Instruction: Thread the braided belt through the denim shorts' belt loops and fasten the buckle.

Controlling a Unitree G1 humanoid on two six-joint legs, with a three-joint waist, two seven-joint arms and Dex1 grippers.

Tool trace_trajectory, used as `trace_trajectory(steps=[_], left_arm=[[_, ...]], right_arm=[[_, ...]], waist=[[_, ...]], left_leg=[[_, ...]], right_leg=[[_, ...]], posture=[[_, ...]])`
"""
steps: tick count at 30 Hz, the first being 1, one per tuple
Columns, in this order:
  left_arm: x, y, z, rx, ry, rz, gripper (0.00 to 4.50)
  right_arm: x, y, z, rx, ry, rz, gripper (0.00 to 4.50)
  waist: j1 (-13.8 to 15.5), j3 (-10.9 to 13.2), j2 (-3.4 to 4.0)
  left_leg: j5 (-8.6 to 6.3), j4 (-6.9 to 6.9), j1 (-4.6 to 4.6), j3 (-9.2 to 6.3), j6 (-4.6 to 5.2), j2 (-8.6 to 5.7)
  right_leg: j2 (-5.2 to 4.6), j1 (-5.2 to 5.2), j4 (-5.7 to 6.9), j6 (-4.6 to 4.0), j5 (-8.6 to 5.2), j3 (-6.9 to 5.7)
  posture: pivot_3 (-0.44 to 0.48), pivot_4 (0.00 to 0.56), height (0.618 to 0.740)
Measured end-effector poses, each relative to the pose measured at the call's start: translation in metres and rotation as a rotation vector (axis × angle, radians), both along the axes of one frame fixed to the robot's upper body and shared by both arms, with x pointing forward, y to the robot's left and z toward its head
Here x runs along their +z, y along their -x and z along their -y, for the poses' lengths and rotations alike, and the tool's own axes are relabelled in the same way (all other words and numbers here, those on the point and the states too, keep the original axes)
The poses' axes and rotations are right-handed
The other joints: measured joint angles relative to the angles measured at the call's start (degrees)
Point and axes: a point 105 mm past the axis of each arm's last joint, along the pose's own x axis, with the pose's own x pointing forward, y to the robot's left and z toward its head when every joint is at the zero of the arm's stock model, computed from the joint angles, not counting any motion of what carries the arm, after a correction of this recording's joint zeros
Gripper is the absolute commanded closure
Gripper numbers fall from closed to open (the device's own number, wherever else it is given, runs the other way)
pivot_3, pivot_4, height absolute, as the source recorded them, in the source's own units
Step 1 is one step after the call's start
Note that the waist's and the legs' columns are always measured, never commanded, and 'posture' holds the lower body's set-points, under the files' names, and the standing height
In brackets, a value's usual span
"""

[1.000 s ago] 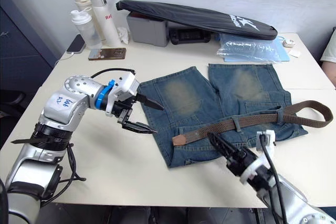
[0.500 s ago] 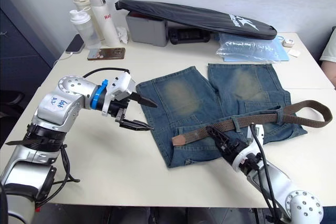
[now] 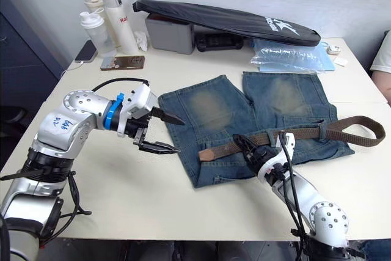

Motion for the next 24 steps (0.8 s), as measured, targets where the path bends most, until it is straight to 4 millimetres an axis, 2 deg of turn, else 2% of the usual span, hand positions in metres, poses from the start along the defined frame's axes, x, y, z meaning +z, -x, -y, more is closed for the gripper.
trace_trajectory(steps=[8,11,13,16,19,24], left_arm=[[0.001,-0.002,-0.001,0.026,0.008,0.000,0.00],[0.001,-0.003,-0.001,0.030,0.008,0.001,0.00],[0.001,-0.003,-0.001,0.032,0.008,0.002,0.00],[0.001,-0.004,-0.002,0.039,0.008,0.006,0.00],[0.001,-0.004,-0.002,0.041,0.007,0.011,0.00],[0.001,-0.007,-0.003,0.049,0.006,0.015,0.00]], right_arm=[[-0.002,-0.011,-0.012,0.037,-0.002,0.035,0.03],[-0.006,-0.015,-0.014,0.033,-0.016,0.041,0.83],[-0.010,-0.017,-0.013,0.021,-0.009,0.033,1.69],[-0.018,-0.020,-0.013,0.005,-0.012,0.023,3.23],[-0.010,-0.021,-0.017,0.015,-0.027,0.061,4.45],[-0.008,-0.019,-0.010,-0.011,-0.047,0.065,4.45]], waist=[[-0.01,0.00,0.00],[-0.09,-0.01,0.00],[-0.03,0.00,0.00],[-0.04,0.00,0.01],[-0.10,-0.08,-0.12],[0.04,-0.08,-0.12]], left_leg=[[0.00,-0.01,0.02,0.00,0.00,0.00],[0.00,-0.02,0.04,0.00,-0.01,0.01],[0.00,-0.02,0.04,0.00,-0.01,0.00],[0.00,-0.05,0.03,0.00,-0.01,0.00],[0.02,-0.07,0.08,0.00,-0.03,0.02],[0.02,-0.10,0.06,-0.01,-0.03,0.00]], right_leg=[[0.00,0.00,-0.02,0.00,0.00,-0.01],[0.00,0.01,-0.01,0.00,0.00,0.00],[0.00,0.00,-0.01,0.00,0.00,-0.01],[0.00,0.00,-0.01,0.00,0.00,-0.01],[0.00,0.01,0.00,0.00,0.00,-0.01],[-0.04,0.02,-0.01,0.00,0.00,-0.02]], posture=[[0.000,0.150,0.740],[0.000,0.150,0.740],[0.000,0.150,0.740],[0.000,0.150,0.740],[0.000,0.150,0.740],[0.000,0.150,0.740]])
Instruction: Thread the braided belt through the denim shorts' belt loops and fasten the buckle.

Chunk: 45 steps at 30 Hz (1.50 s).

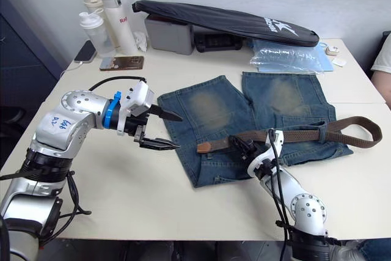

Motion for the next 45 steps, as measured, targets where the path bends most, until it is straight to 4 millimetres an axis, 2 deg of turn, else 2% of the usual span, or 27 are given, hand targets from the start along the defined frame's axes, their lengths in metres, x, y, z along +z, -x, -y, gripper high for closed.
trace_trajectory(steps=[2,7,9,18,26,31,35,41,45], left_arm=[[-0.002,-0.003,-0.002,0.016,-0.002,-0.010,0.00],[-0.002,-0.004,-0.002,0.010,-0.003,-0.002,0.00],[-0.002,-0.002,-0.002,-0.003,-0.005,-0.006,0.00],[-0.004,-0.003,-0.010,-0.013,-0.027,-0.003,0.00],[-0.004,-0.004,-0.009,-0.008,-0.024,-0.003,0.00],[-0.004,-0.004,-0.009,-0.003,-0.024,-0.007,0.00],[-0.006,-0.005,-0.010,0.014,-0.024,-0.020,0.00],[-0.027,0.007,0.000,0.024,-0.055,-0.114,0.00],[-0.039,0.008,0.001,0.075,-0.089,-0.172,0.00]], right_arm=[[0.005,0.003,0.007,-0.010,0.022,0.013,4.45],[0.030,0.009,0.042,-0.070,0.047,0.078,4.45],[0.034,0.009,0.045,-0.071,0.057,0.089,4.45],[0.012,0.010,0.023,-0.010,0.157,0.063,4.45],[0.007,0.002,0.007,-0.039,0.184,0.091,4.45],[-0.002,0.005,-0.011,0.014,0.198,0.085,4.45],[-0.005,0.005,-0.017,0.039,0.235,0.098,4.45],[-0.007,0.000,-0.028,0.061,0.262,0.111,4.45],[-0.009,0.001,-0.031,0.082,0.289,0.123,4.45]], waist=[[0.30,0.08,0.13],[0.70,0.10,0.16],[0.68,0.10,0.15],[0.25,0.11,0.18],[-0.09,0.11,0.17],[-0.10,0.11,0.17],[-0.14,0.08,0.12],[-0.37,-0.02,-0.07],[-0.35,-0.05,-0.12]], left_leg=[[0.00,0.00,-0.07,-0.02,0.00,-0.03],[0.00,0.02,-0.14,0.00,-0.01,-0.04],[0.00,-0.02,-0.12,0.00,0.00,-0.02],[0.00,-0.10,-0.08,0.00,0.00,-0.01],[0.01,-0.14,-0.06,0.00,-0.02,0.00],[0.03,-0.22,-0.04,0.00,-0.05,0.02],[0.03,-0.22,-0.01,0.00,-0.05,0.02],[0.04,-0.32,0.14,0.01,-0.08,0.04],[0.05,-0.34,0.19,0.00,-0.09,0.05]], right_leg=[[-0.02,-0.02,0.01,0.00,0.00,-0.03],[-0.03,0.00,-0.03,0.01,0.01,-0.02],[0.01,-0.01,-0.09,0.01,0.00,-0.02],[0.01,-0.02,-0.10,0.01,0.00,0.01],[0.03,-0.04,-0.03,0.01,0.00,0.01],[0.03,-0.06,0.00,0.01,0.00,0.01],[0.03,-0.05,0.00,0.01,0.00,0.01],[0.04,-0.03,-0.01,-0.01,0.00,0.02],[0.05,-0.03,-0.02,-0.04,-0.02,0.01]], posture=[[0.000,0.150,0.740],[0.000,0.150,0.740],[0.000,0.150,0.740],[0.000,0.150,0.740],[0.000,0.150,0.740],[0.000,0.150,0.740],[0.000,0.150,0.740],[0.000,0.150,0.740],[0.000,0.150,0.740]])
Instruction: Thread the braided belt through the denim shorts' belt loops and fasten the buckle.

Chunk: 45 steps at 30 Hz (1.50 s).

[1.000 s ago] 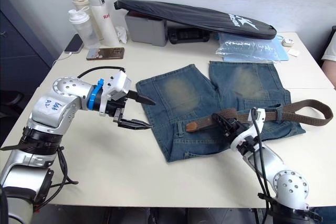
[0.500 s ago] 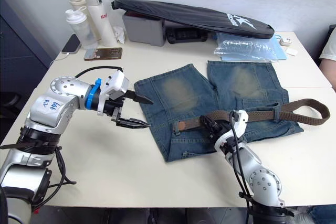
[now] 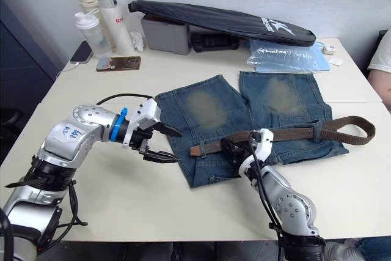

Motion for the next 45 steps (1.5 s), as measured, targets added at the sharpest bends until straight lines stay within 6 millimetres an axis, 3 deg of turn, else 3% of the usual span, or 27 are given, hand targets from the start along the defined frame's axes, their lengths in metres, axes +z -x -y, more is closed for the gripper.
trace_trajectory(steps=[4,7,14,20,23,27,32,36,39,40,43,45], left_arm=[[-0.010,-0.002,0.000,0.088,-0.024,-0.088,0.00],[-0.013,-0.001,0.006,0.133,0.004,-0.157,0.00],[0.001,-0.006,0.016,0.236,0.076,-0.243,0.00],[0.026,-0.008,0.015,0.279,0.206,-0.456,0.00],[0.025,-0.006,0.014,0.303,0.178,-0.580,0.00],[0.018,-0.007,0.014,0.326,0.150,-0.666,0.00],[-0.002,-0.012,0.012,0.407,0.069,-0.703,0.00],[-0.008,-0.014,0.015,0.424,0.045,-0.712,0.00],[-0.002,-0.014,0.018,0.406,0.038,-0.698,0.00],[0.000,-0.014,0.018,0.404,0.039,-0.693,0.00],[0.002,-0.015,0.016,0.410,0.030,-0.683,0.00],[0.000,-0.015,0.017,0.411,0.025,-0.695,0.00]], right_arm=[[-0.001,0.002,0.001,0.018,0.053,0.011,4.45],[-0.004,0.005,0.003,0.025,0.072,-0.003,3.35],[0.003,0.029,0.013,0.113,0.146,-0.002,0.01],[0.021,0.056,0.036,0.250,0.327,0.030,0.01],[0.037,0.067,0.047,0.333,0.519,0.104,0.01],[0.038,0.072,0.086,0.361,0.904,0.089,0.01],[0.042,0.074,0.111,0.325,1.038,0.080,0.01],[0.050,0.072,0.120,0.269,1.043,0.101,1.14],[0.062,0.063,0.139,0.131,1.050,0.111,2.75],[0.064,0.061,0.144,0.100,1.058,0.108,2.98],[0.073,0.053,0.161,-0.021,1.069,0.099,4.48],[0.067,0.051,0.164,-0.035,1.068,0.068,4.48]], waist=[[0.10,0.00,0.00],[0.28,0.01,-0.01],[0.75,0.06,0.06],[1.81,0.20,0.02],[1.92,0.26,0.08],[2.12,0.40,-0.10],[2.77,0.49,-0.24],[3.29,0.50,-0.26],[3.40,0.50,-0.26],[3.45,0.50,-0.23],[3.42,0.48,-0.20],[3.42,0.49,-0.19]], left_leg=[[0.00,-0.01,-0.01,-0.01,0.00,-0.01],[0.00,0.00,-0.05,-0.02,-0.01,-0.02],[0.01,0.02,-0.12,-0.05,-0.02,-0.09],[0.01,0.14,-0.18,-0.05,-0.03,-0.11],[0.06,0.14,-0.24,-0.05,-0.12,-0.13],[0.13,0.17,-0.29,-0.05,-0.26,-0.12],[0.15,0.23,-0.33,-0.04,-0.29,-0.12],[0.16,0.34,-0.33,-0.03,-0.32,-0.12],[0.16,0.37,-0.34,-0.02,-0.33,-0.15],[0.16,0.37,-0.34,-0.02,-0.33,-0.16],[0.16,0.33,-0.31,-0.03,-0.36,-0.14],[0.18,0.30,-0.31,-0.04,-0.39,-0.11]], right_leg=[[-0.01,0.00,0.01,0.00,0.00,-0.01],[-0.03,0.00,0.01,0.00,0.00,-0.04],[-0.06,0.01,-0.02,0.01,0.00,-0.07],[-0.06,0.01,-0.20,0.01,0.00,-0.07],[-0.05,0.00,-0.30,0.02,0.00,-0.07],[-0.04,0.02,-0.47,0.02,0.00,-0.07],[-0.03,0.01,-0.47,0.03,0.00,-0.06],[-0.03,0.01,-0.43,0.04,0.00,-0.05],[-0.07,0.02,-0.41,0.04,0.00,-0.04],[-0.08,0.02,-0.41,0.04,0.00,-0.04],[-0.06,0.02,-0.38,0.04,0.00,-0.05],[-0.02,0.00,-0.37,0.04,0.00,-0.05]], posture=[[0.000,0.150,0.740],[0.000,0.150,0.740],[0.000,0.150,0.740],[0.000,0.150,0.740],[0.000,0.150,0.740],[0.000,0.150,0.740],[0.000,0.150,0.740],[0.000,0.150,0.740],[0.000,0.150,0.740],[0.000,0.150,0.740],[0.000,0.150,0.740],[0.000,0.150,0.740]])
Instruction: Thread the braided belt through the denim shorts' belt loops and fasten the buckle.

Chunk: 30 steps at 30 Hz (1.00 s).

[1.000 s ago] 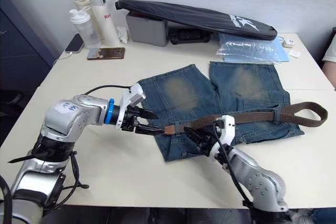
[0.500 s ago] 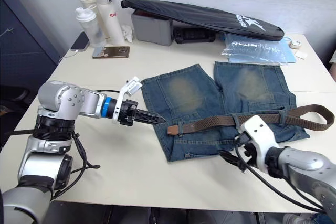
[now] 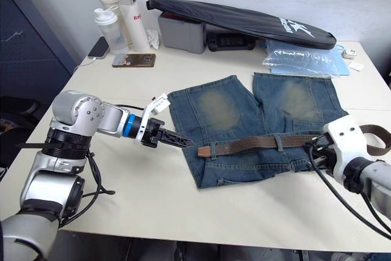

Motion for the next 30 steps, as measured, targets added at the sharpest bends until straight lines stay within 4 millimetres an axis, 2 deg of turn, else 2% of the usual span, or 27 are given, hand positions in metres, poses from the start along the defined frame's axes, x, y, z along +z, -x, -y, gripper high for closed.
trace_trajectory(steps=[6,10,13,18,22,27,30], left_arm=[[-0.006,-0.007,0.002,0.029,-0.038,-0.022,0.00],[-0.016,-0.005,0.007,0.017,-0.074,-0.058,0.00],[-0.021,-0.006,0.007,0.022,-0.096,-0.069,0.00],[-0.027,-0.005,0.020,0.010,-0.082,-0.108,0.00],[-0.025,-0.006,0.034,0.008,-0.024,-0.142,0.00],[-0.023,-0.006,0.040,0.007,0.009,-0.156,0.00],[-0.025,-0.006,0.039,0.015,0.001,-0.158,0.83]], right_arm=[[-0.034,-0.011,-0.003,-0.063,-0.068,-0.075,4.48],[-0.054,-0.015,-0.004,-0.100,-0.071,-0.116,4.48],[-0.057,-0.017,-0.005,-0.118,-0.089,-0.106,4.48],[-0.062,-0.019,-0.005,-0.145,-0.107,-0.101,4.48],[-0.064,-0.019,-0.006,-0.150,-0.112,-0.102,4.48],[-0.066,-0.017,-0.006,-0.151,-0.102,-0.109,4.48],[-0.066,-0.017,-0.006,-0.151,-0.100,-0.111,4.50]], waist=[[-0.03,-0.01,0.03],[0.02,-0.04,0.11],[-0.02,-0.05,0.12],[-0.01,-0.06,0.13],[-0.01,-0.07,0.10],[-0.01,-0.07,0.10],[0.00,-0.08,0.08]], left_leg=[[0.00,0.08,0.00,0.03,-0.01,-0.02],[0.00,0.08,-0.01,0.03,-0.02,-0.02],[0.00,0.09,-0.01,0.02,-0.02,0.00],[-0.01,0.20,0.01,0.03,-0.03,-0.02],[-0.01,0.23,0.01,0.02,-0.03,-0.01],[-0.02,0.23,0.04,0.02,-0.05,0.00],[-0.02,0.25,0.05,0.02,-0.05,-0.01]], right_leg=[[-0.01,0.01,0.05,0.00,0.00,0.03],[-0.01,-0.03,0.10,0.00,0.00,0.03],[0.01,-0.02,0.12,0.00,0.00,0.02],[0.00,0.01,0.19,0.00,0.00,0.01],[0.00,0.01,0.21,0.00,0.00,0.00],[0.02,0.01,0.25,0.00,0.00,0.00],[0.01,0.03,0.25,0.01,0.00,0.00]], posture=[[0.000,0.150,0.740],[0.000,0.150,0.740],[0.000,0.150,0.740],[0.000,0.150,0.740],[0.000,0.150,0.740],[0.000,0.150,0.740],[0.000,0.150,0.740]])
